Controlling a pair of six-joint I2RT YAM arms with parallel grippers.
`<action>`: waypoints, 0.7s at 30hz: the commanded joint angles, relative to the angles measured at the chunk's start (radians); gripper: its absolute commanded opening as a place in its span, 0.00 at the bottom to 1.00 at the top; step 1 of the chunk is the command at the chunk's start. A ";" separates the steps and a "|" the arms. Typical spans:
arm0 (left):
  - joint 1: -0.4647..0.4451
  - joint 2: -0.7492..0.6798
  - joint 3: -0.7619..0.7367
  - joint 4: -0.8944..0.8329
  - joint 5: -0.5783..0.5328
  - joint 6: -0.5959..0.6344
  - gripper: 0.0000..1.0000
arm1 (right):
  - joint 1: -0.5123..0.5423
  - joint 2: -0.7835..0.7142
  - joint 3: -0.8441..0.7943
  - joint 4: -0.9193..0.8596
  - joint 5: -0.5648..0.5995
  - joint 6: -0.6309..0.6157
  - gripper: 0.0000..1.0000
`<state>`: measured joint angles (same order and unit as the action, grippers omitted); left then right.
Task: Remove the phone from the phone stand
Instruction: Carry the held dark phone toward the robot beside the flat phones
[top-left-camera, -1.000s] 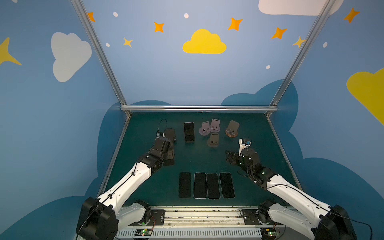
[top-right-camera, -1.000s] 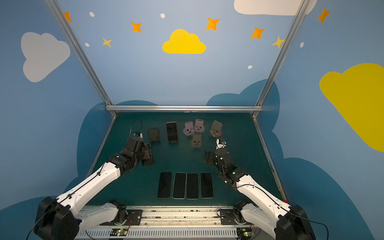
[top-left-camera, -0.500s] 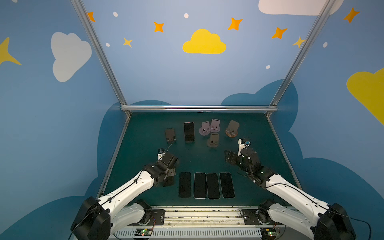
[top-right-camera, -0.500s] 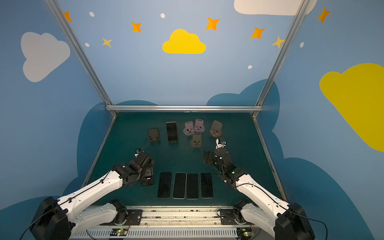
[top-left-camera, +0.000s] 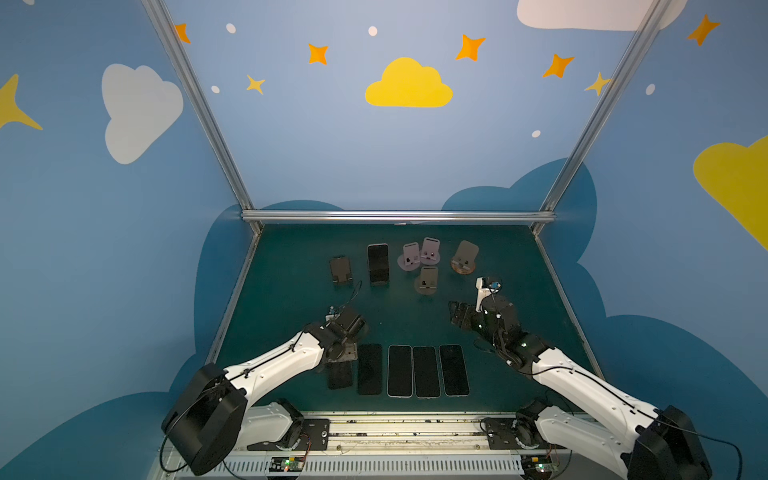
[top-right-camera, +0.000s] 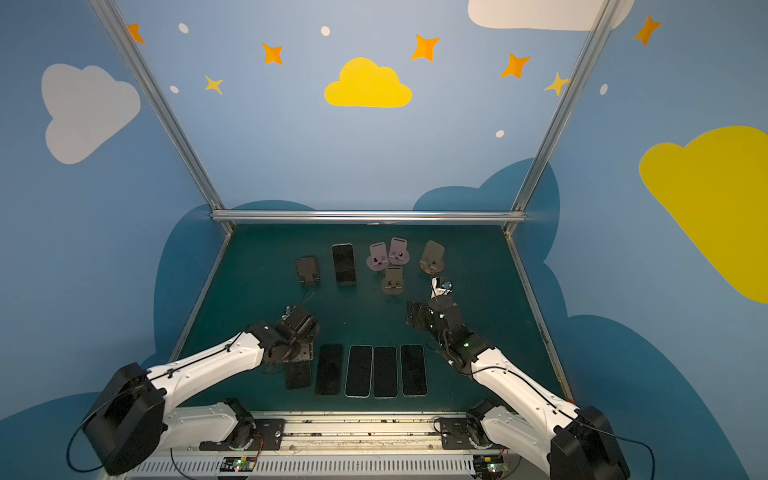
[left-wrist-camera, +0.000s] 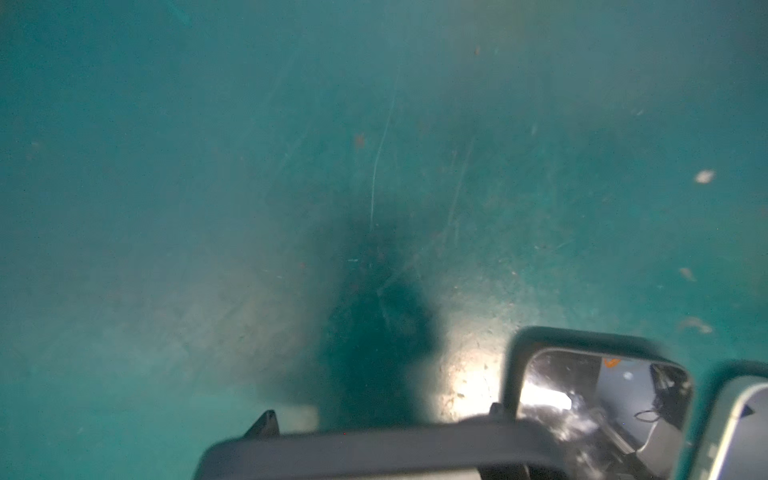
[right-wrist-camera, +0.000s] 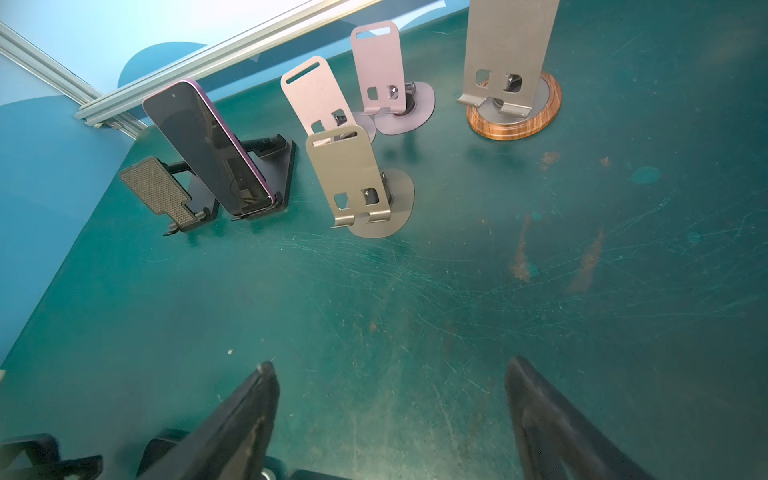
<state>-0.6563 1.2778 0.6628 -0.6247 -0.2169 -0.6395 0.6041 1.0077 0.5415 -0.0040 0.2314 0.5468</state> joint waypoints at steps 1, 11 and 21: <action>-0.007 0.048 0.031 -0.026 0.002 0.038 0.63 | 0.003 0.009 0.023 0.001 0.005 0.011 0.86; -0.009 0.130 0.006 0.029 0.038 0.047 0.66 | 0.003 0.014 0.023 0.001 0.010 0.011 0.86; -0.009 0.200 0.030 0.039 0.029 0.026 0.70 | 0.004 0.015 0.023 -0.003 0.011 0.010 0.86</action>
<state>-0.6605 1.4403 0.7048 -0.5915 -0.1741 -0.6033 0.6041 1.0225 0.5415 -0.0044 0.2317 0.5468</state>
